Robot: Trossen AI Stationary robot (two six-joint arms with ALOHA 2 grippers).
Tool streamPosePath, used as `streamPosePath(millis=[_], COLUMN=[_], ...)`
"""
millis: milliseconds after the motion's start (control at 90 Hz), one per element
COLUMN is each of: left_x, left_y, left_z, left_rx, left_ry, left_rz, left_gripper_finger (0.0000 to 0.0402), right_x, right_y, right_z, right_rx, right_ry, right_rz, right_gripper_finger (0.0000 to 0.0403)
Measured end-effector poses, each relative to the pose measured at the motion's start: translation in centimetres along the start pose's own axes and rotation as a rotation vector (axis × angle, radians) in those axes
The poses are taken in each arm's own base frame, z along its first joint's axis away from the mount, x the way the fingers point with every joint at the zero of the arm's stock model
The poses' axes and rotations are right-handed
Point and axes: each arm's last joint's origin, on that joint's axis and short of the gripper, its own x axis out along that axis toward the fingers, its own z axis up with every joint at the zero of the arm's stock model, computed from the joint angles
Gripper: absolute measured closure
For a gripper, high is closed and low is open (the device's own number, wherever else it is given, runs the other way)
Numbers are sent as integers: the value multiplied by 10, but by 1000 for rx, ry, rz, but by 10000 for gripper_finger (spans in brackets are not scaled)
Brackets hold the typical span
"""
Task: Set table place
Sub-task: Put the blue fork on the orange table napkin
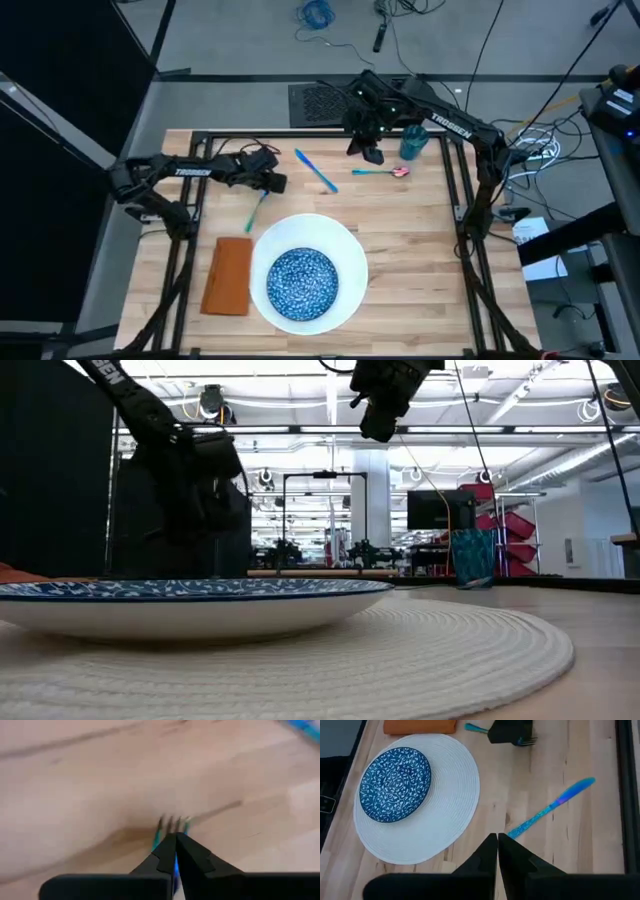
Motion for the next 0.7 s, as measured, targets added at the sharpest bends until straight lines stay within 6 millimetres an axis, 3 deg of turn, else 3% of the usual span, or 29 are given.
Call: streamPosePath(millis=[100, 311, 522, 700], left_x=[-14, -40, -44, -43], left_y=[-11, -22, -30, -38], left_z=[5, -7, -17, -12], left_rx=[68, 227, 367, 368], left_ry=[-7, 135, 157, 71], left_rz=[-40, 2, -25, -61], left_gripper_finger=[401, 401, 401, 401], right_x=[0, 0, 0, 0], right_y=[0, 0, 0, 0], right_z=[0, 0, 0, -5], right_rx=[8, 26, 54, 77], right_ry=[-1, 0, 5, 75], right_rz=[-1, -1, -9, -47], right_gripper_finger=[403, 403, 403, 403])
